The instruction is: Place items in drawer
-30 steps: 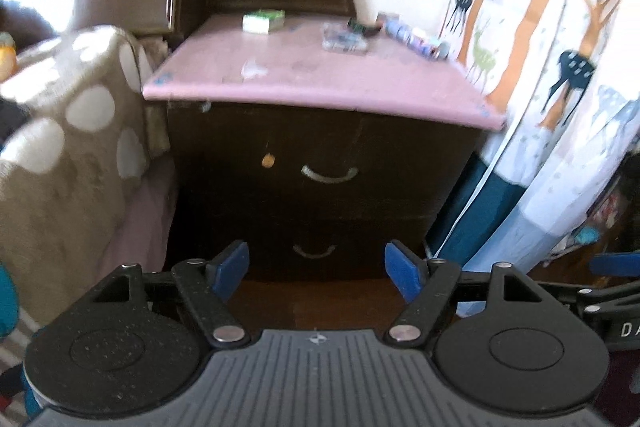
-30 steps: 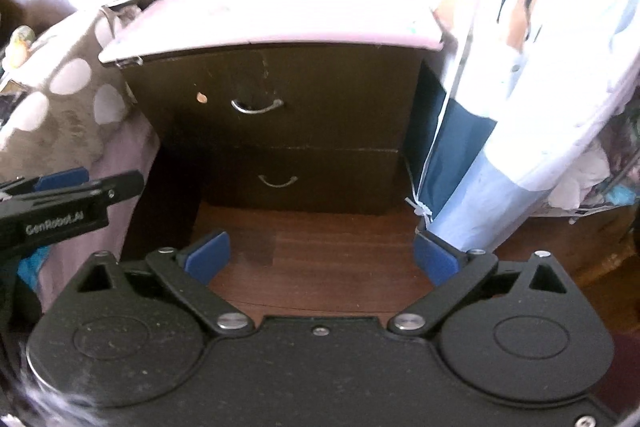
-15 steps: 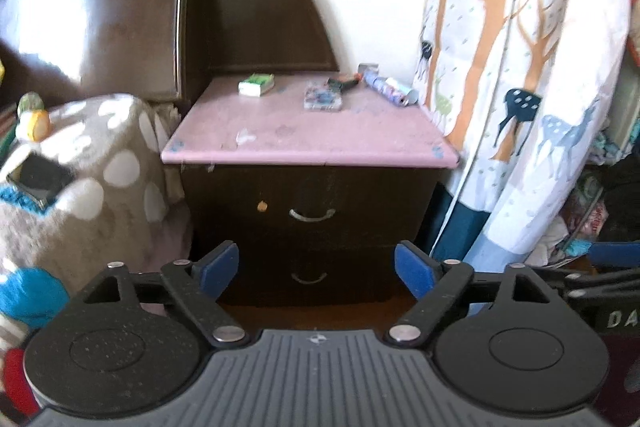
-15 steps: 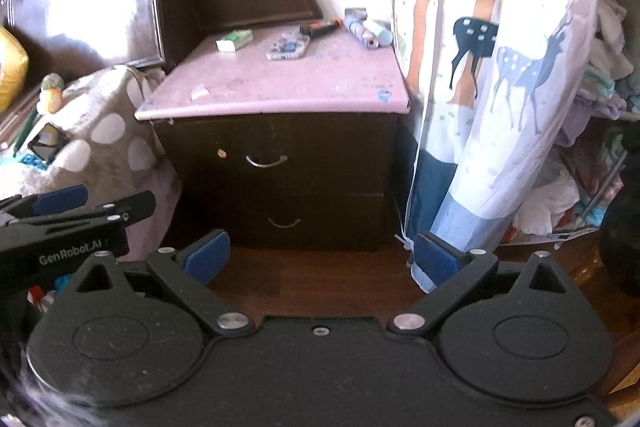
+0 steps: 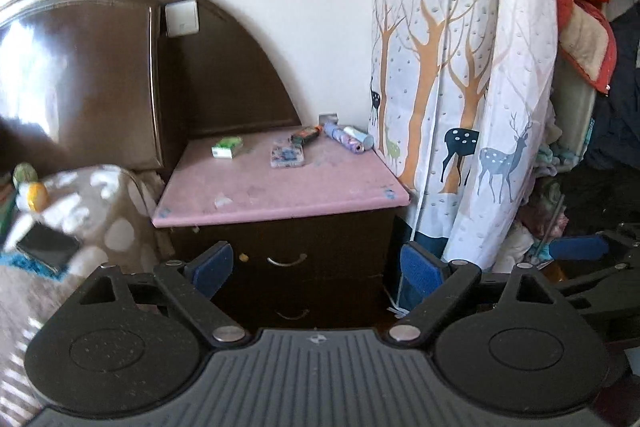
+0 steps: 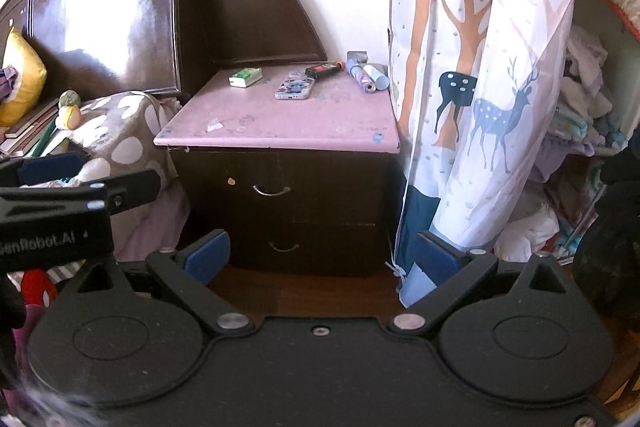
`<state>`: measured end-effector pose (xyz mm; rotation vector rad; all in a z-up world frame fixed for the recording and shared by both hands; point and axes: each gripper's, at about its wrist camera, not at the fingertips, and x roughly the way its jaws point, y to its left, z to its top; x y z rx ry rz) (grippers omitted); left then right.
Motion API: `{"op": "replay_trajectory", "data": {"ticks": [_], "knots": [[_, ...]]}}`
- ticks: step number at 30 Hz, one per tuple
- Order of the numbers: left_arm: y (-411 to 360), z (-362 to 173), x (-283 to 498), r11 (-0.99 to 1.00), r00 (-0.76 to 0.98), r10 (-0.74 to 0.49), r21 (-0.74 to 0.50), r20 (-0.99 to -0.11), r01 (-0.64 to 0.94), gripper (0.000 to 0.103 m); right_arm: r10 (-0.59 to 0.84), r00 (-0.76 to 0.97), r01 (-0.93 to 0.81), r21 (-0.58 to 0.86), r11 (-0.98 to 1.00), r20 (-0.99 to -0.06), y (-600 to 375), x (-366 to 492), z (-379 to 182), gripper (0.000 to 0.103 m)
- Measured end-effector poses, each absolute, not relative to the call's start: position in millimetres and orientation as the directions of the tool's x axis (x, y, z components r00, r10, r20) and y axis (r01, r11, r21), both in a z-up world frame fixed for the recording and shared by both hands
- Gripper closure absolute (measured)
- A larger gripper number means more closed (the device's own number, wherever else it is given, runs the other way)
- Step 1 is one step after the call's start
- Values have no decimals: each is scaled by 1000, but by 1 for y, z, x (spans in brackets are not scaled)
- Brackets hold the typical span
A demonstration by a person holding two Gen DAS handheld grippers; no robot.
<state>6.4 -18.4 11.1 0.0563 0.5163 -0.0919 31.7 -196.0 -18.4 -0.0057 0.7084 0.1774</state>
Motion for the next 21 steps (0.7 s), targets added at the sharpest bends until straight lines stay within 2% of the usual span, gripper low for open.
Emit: {"op": "replay_trajectory", "data": {"ticks": [21], "knots": [[-11, 33, -23, 997, 882, -17, 58, -470, 50, 12, 149, 799, -168, 22, 985, -582, -202, 6, 12, 3]]}}
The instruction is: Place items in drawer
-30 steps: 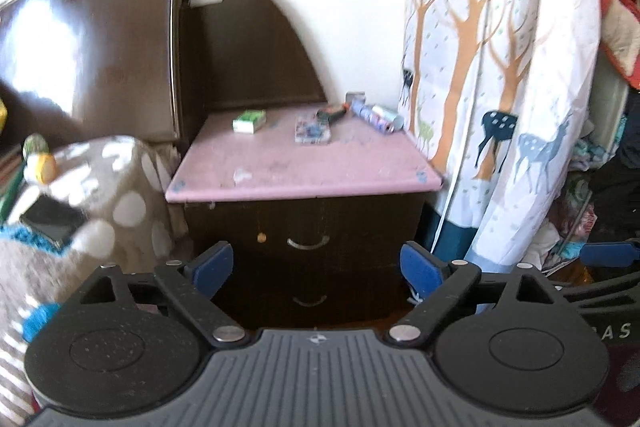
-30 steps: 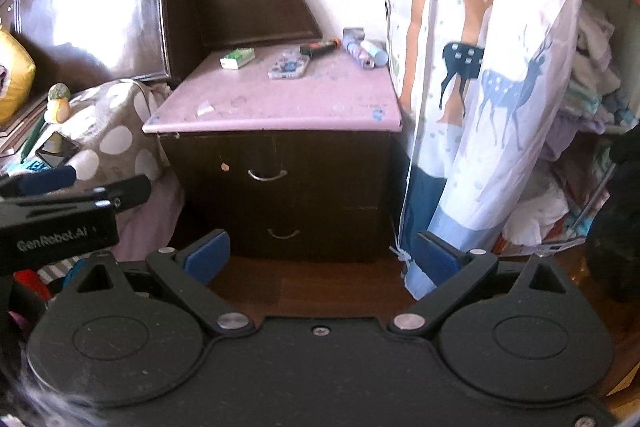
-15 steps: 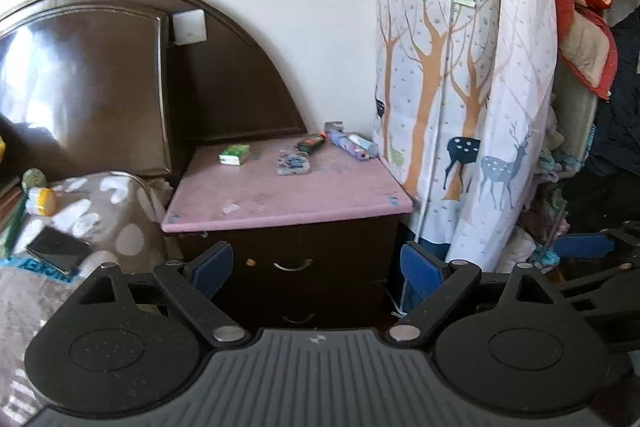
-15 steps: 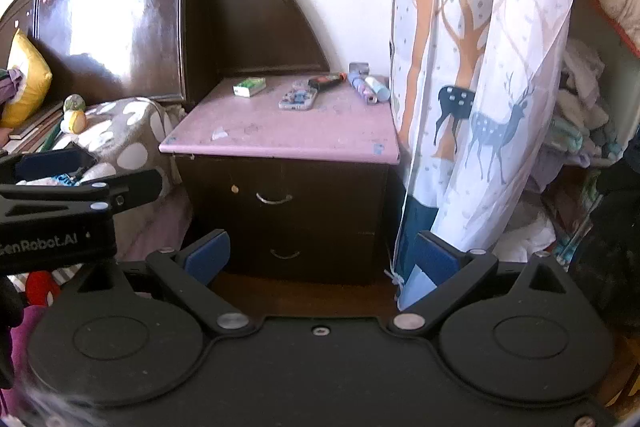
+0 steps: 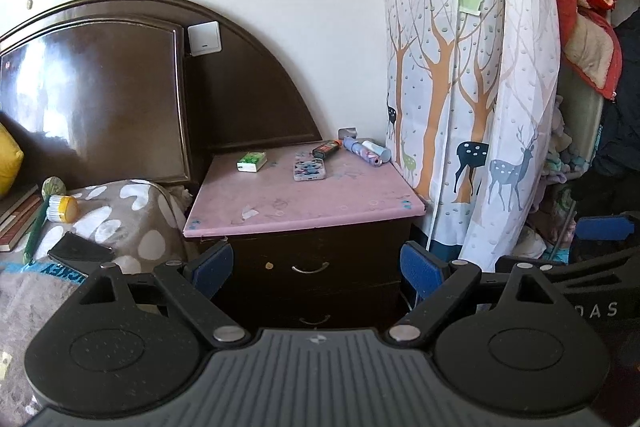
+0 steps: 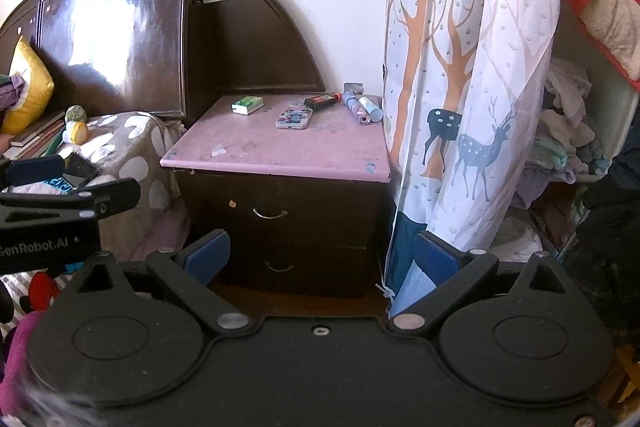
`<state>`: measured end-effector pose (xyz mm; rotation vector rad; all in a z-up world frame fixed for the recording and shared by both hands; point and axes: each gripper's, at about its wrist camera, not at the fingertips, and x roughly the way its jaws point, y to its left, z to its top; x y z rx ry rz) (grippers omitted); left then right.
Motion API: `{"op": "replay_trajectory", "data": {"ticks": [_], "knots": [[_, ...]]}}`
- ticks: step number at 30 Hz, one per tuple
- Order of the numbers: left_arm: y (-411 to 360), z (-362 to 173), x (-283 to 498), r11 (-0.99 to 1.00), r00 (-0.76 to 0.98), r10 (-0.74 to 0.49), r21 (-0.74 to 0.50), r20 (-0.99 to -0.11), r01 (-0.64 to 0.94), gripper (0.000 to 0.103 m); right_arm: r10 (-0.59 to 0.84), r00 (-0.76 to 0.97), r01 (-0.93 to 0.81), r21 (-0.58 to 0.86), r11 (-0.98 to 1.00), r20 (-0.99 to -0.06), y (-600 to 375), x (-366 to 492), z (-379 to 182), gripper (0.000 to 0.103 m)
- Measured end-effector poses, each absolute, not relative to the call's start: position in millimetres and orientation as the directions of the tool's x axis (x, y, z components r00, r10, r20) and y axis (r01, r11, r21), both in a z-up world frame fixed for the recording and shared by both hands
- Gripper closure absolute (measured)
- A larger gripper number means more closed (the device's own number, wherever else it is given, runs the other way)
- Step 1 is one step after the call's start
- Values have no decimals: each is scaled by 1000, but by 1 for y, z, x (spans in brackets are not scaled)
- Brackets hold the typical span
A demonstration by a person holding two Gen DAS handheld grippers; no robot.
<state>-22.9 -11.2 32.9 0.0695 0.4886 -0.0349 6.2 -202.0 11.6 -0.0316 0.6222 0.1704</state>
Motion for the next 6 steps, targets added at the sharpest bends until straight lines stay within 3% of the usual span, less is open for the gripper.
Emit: {"op": "replay_trajectory", "data": {"ticks": [6], "knots": [[-7, 34, -26, 998, 884, -26, 42, -466, 52, 12, 153, 802, -174, 19, 985, -577, -199, 3, 14, 3]]}}
